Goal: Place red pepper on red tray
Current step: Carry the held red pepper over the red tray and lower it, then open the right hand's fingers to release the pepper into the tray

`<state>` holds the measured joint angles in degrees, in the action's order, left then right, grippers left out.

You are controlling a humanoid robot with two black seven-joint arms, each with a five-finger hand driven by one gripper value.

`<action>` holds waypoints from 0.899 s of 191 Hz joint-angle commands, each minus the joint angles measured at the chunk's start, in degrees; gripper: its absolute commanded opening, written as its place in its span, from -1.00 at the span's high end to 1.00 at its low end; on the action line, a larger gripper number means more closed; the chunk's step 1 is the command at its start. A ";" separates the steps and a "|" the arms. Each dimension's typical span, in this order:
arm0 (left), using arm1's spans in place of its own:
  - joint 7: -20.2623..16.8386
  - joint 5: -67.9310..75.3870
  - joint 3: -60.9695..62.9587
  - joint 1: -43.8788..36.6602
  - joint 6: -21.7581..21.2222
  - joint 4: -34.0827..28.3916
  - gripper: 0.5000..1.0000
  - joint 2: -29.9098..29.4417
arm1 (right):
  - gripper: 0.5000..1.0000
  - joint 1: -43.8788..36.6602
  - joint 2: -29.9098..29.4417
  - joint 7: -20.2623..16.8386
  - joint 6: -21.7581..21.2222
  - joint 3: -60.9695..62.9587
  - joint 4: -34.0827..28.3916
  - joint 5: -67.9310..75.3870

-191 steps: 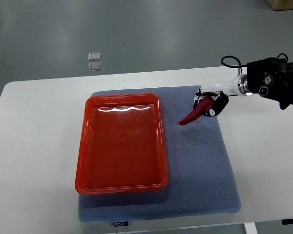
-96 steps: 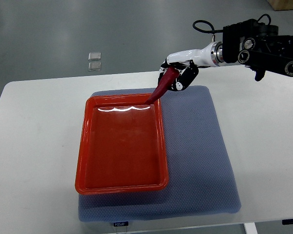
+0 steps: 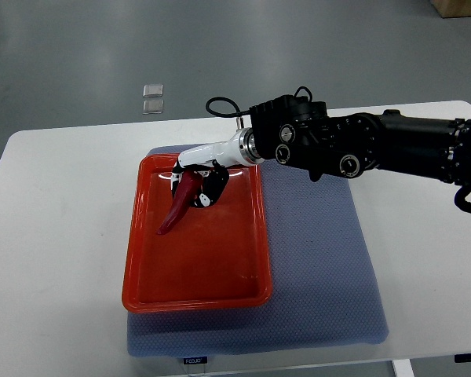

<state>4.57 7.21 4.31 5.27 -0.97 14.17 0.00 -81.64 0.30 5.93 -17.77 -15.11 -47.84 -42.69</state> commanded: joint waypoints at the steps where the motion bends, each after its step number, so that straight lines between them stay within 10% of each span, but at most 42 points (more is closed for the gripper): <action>1: 0.00 0.00 -0.09 0.00 0.00 -0.02 -1.00 0.00 | 1.00 2.28 -0.30 0.22 0.55 -0.27 1.43 -0.38; 102: 0.00 0.00 0.00 0.00 0.00 -0.19 -1.00 0.00 | 0.99 7.90 -0.30 0.75 2.04 -0.27 2.49 -0.82; 112: 0.00 0.00 -0.09 0.00 0.00 -0.28 -1.00 0.00 | 0.42 7.99 -0.30 0.75 1.95 -0.27 2.58 -0.82; 134: 0.00 0.00 -0.09 0.00 0.00 -0.28 -1.00 0.00 | -0.10 8.08 -0.30 0.84 1.95 -0.01 2.58 -0.64; 172: 0.00 0.00 -0.09 0.00 0.00 -0.28 -1.00 0.00 | -0.56 7.82 -0.30 0.84 1.87 0.87 2.58 0.24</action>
<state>4.57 7.21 4.22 5.27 -0.97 13.88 0.00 -73.62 0.00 6.77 -15.88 -14.56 -45.27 -42.73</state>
